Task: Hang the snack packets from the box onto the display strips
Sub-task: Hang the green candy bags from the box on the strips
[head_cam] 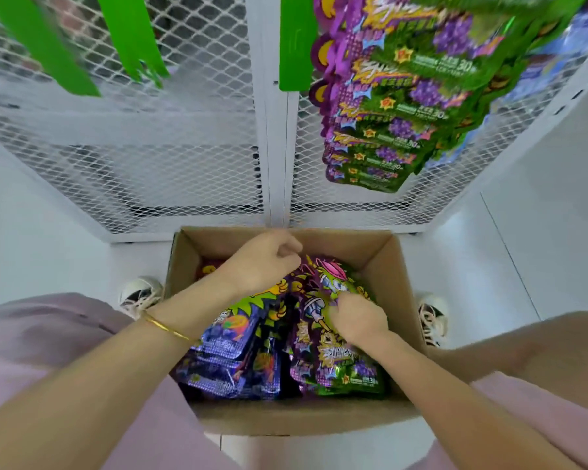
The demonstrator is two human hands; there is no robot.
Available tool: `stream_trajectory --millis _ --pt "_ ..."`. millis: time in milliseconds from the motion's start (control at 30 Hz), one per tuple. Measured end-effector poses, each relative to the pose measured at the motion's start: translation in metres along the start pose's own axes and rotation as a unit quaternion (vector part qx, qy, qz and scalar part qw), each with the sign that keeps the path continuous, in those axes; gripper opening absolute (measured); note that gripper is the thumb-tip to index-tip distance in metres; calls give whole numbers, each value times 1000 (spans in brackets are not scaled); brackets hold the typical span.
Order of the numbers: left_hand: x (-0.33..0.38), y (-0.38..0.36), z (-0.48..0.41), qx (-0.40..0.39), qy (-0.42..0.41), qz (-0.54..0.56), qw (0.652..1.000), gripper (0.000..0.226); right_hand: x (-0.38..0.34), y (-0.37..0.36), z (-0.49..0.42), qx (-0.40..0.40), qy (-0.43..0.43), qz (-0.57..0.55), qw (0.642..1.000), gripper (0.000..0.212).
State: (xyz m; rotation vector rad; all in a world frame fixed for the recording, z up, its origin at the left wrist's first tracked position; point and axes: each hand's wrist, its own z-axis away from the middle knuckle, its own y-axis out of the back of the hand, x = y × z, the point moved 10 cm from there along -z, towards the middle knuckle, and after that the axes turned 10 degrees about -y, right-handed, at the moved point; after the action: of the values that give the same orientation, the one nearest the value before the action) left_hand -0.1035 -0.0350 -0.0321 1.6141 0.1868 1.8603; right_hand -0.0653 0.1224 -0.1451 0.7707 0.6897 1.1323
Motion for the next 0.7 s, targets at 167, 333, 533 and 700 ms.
stream_trajectory --millis 167,333,533,700 --pt "-13 -21 10 -25 75 96 992 38 2 64 29 85 23 77 993 20" --pt "9 -63 21 -84 143 414 895 57 -31 97 89 223 112 104 963 31" --pt "19 -20 19 51 84 308 946 21 -49 107 124 176 229 9 957 56" --pt "40 14 35 53 53 285 956 10 -24 189 133 238 221 -197 925 52"
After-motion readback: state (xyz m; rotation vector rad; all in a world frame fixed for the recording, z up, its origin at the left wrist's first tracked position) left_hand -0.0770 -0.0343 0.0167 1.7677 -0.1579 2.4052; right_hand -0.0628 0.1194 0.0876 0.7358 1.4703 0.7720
